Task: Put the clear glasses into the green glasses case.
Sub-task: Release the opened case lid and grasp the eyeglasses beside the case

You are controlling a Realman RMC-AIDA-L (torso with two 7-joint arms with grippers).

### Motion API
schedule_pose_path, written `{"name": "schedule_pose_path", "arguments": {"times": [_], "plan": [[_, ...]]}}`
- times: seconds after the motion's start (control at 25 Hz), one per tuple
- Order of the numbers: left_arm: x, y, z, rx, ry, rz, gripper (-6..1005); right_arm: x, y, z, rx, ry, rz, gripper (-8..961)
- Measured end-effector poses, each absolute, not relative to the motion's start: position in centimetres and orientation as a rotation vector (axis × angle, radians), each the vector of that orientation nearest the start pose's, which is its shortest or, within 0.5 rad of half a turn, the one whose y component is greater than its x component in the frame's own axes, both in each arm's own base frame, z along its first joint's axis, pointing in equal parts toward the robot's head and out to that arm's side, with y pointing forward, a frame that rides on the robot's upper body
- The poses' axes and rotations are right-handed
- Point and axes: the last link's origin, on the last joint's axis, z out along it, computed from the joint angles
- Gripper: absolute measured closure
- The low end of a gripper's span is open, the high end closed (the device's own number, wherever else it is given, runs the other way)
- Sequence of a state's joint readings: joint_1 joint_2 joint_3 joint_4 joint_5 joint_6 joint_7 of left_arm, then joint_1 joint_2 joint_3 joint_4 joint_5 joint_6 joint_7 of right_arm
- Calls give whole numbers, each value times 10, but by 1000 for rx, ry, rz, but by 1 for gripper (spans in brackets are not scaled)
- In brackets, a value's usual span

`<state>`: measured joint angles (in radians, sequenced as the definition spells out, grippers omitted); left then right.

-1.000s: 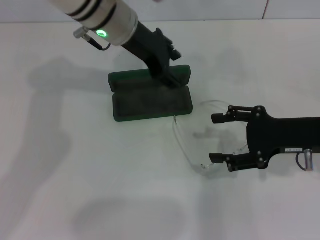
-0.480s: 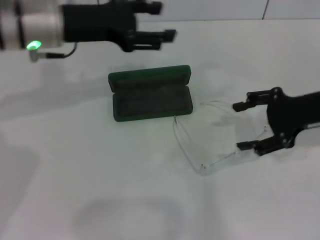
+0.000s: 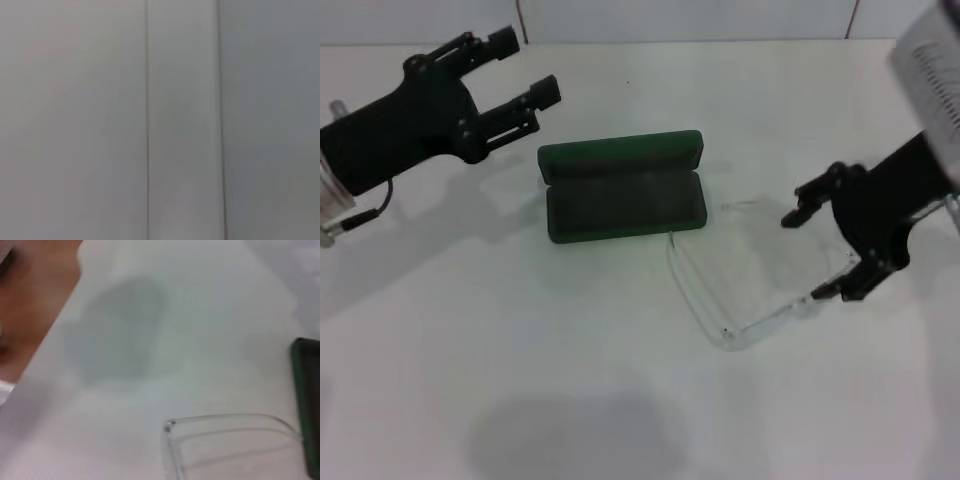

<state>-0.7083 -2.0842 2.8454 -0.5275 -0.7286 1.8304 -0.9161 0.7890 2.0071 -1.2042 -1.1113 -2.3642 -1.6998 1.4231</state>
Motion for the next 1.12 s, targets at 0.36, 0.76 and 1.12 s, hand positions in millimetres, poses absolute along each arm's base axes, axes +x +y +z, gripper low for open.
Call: {"name": "schedule_pose_path", "arguments": {"times": [0.36,0.76,1.12], "plan": [[-262,327,31,-2340,-285,-1085,265,139,365,-33,-3090,-709,-730,142],[-265,322,28,-2325,-282,-1091,266,142,359,-55,-3096,-777,-843,281],[-265,322,26,-2320,-286,-1097,267,144,357,-57,-3110,-758,-831,608]]}}
